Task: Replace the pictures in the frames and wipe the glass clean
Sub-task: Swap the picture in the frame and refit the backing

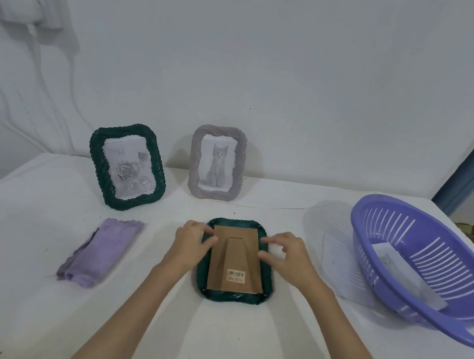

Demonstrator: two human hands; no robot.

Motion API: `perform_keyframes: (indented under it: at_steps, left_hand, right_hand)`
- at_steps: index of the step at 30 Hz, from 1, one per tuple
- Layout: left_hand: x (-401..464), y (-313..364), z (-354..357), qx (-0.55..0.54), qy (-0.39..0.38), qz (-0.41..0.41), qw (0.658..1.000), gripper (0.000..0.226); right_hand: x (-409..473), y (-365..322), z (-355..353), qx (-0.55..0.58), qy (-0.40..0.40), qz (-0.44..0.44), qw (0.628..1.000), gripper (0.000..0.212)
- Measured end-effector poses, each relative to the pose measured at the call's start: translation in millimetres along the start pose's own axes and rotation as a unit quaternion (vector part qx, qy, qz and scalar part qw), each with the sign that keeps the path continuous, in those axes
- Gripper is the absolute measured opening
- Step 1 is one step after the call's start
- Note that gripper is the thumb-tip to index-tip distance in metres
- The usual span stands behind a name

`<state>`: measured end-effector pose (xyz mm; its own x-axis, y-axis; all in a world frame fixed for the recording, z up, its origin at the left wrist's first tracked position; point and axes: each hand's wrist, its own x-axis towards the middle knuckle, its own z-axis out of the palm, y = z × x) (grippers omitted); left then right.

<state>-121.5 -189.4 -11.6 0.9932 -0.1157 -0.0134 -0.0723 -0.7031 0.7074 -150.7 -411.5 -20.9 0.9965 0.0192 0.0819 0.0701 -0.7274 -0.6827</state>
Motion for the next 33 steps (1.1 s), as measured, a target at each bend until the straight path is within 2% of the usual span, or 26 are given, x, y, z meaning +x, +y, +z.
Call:
perform_keyframes:
  at_steps: [3,9,18,29,33]
  left_hand:
    - [14,2,1,-0.066,0.054,-0.031,0.996,0.033]
    - [31,-3,13,-0.052,0.000,-0.029,0.998,0.037]
    - [41,-12,17,-0.039,-0.023,-0.022,0.999,0.044]
    - [50,-16,12,-0.033,-0.071,-0.009,0.997,0.036]
    - [50,-18,12,-0.035,-0.069,0.011,0.997,0.022]
  right_hand:
    - [21,1,2,0.029,0.067,0.046,0.996,0.031]
    - [46,-2,16,0.008,0.024,0.067,0.997,0.039]
    - [53,4,20,-0.063,0.003,0.047,0.997,0.035]
    - [57,4,20,-0.057,-0.005,0.027,0.998,0.024]
    - [55,4,21,-0.049,0.009,0.020,0.999,0.019]
